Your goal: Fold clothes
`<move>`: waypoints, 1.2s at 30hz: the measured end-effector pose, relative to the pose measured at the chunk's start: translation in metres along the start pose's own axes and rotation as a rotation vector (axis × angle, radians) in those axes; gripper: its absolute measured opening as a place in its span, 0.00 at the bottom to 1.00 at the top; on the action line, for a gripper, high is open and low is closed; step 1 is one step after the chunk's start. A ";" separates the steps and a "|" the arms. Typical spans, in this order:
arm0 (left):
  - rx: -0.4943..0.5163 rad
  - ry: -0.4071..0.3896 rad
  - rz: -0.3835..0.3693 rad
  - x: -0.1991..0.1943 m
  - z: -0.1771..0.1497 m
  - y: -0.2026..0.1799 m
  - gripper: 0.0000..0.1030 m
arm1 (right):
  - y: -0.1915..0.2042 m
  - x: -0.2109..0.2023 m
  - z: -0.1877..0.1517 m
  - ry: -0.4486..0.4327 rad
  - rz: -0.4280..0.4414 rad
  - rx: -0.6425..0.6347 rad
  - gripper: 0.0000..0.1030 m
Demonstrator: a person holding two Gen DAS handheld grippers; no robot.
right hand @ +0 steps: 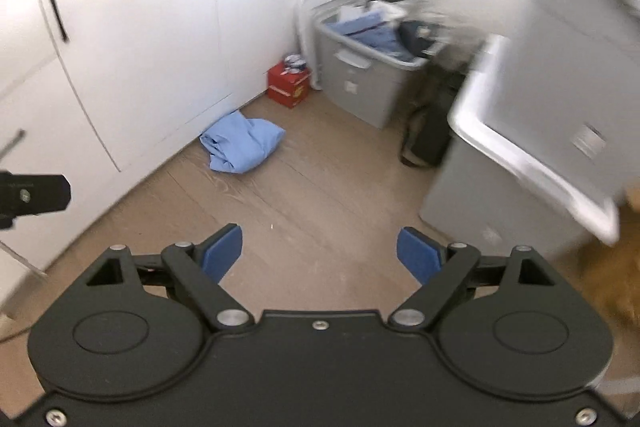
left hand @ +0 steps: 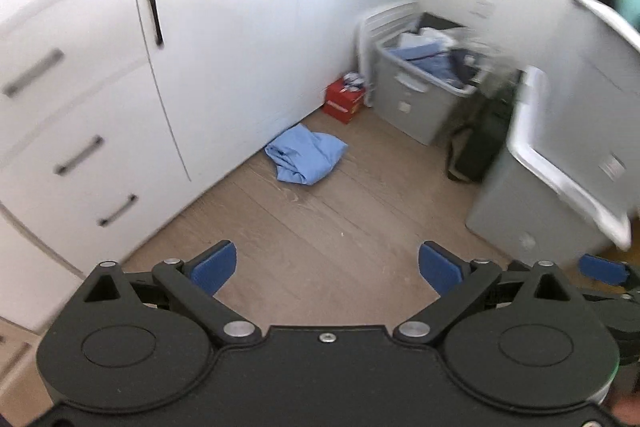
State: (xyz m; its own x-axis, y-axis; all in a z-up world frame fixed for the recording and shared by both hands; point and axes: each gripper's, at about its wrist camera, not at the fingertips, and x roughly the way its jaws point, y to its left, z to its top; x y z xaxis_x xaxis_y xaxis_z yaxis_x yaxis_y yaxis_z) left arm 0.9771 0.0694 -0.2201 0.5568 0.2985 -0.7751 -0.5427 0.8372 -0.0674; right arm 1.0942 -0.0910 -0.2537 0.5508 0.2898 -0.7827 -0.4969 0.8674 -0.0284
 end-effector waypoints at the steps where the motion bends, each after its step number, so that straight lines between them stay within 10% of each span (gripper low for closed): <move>1: 0.028 -0.001 -0.007 -0.030 -0.011 -0.001 0.98 | -0.006 -0.040 -0.017 -0.006 0.003 0.035 0.86; 8: 0.158 -0.015 -0.090 -0.211 -0.095 0.017 0.99 | -0.004 -0.266 -0.148 0.012 -0.065 0.211 0.87; 19: 0.319 0.047 -0.153 -0.393 -0.257 0.121 1.00 | 0.093 -0.501 -0.344 0.021 -0.267 0.386 0.87; 36: 0.492 0.157 -0.151 -0.560 -0.453 0.267 1.00 | 0.238 -0.683 -0.562 0.140 -0.233 0.412 0.89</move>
State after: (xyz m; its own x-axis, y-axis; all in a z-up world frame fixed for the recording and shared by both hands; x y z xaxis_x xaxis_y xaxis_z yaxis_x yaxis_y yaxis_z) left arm 0.2356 -0.0817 -0.0891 0.4851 0.1178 -0.8665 -0.0844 0.9926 0.0877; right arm 0.2231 -0.3097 -0.0749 0.5067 0.0364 -0.8614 -0.0488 0.9987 0.0135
